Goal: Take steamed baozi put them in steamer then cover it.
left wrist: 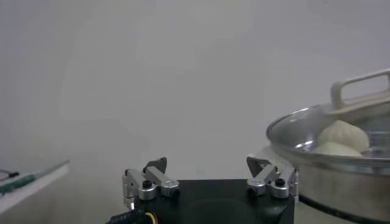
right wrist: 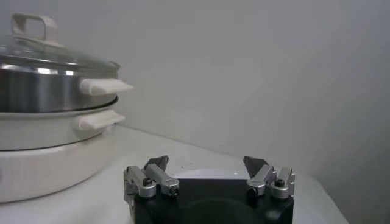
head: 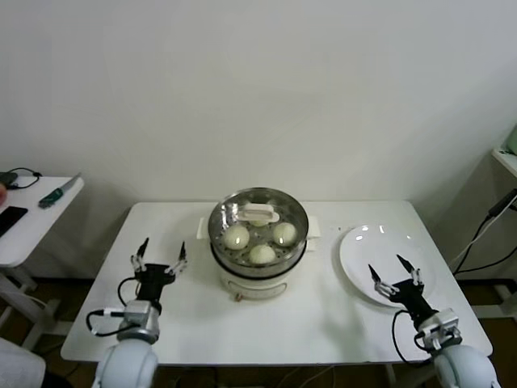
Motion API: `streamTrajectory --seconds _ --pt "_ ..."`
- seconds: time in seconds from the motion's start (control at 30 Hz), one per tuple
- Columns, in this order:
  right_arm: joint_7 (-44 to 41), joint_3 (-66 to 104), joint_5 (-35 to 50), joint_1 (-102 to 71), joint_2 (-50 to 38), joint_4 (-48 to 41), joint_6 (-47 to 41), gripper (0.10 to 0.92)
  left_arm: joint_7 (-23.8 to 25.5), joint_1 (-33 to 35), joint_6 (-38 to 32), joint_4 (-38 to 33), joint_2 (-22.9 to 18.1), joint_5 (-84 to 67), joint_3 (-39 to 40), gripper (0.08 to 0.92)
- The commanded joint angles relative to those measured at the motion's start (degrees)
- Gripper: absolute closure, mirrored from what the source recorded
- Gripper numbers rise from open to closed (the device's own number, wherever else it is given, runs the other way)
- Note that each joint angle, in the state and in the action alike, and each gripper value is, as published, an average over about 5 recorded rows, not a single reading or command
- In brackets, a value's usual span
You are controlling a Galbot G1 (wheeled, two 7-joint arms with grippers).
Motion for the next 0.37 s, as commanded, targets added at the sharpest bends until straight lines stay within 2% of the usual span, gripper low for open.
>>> streamTrajectory --seconds 0.03,0.37 --pt "-0.4 0.7 2.8 -0.8 0.9 -0.4 3.2 0.203 0.5 1.6 -8.7 4.4 -1.2 -6.9 -2.3 0.177" --pt "0.1 1.1 3.5 -0.3 1.5 -0.9 4.0 0.203 1.5 1.6 -8.8 4.1 -1.2 -6.1 -2.1 0.177"
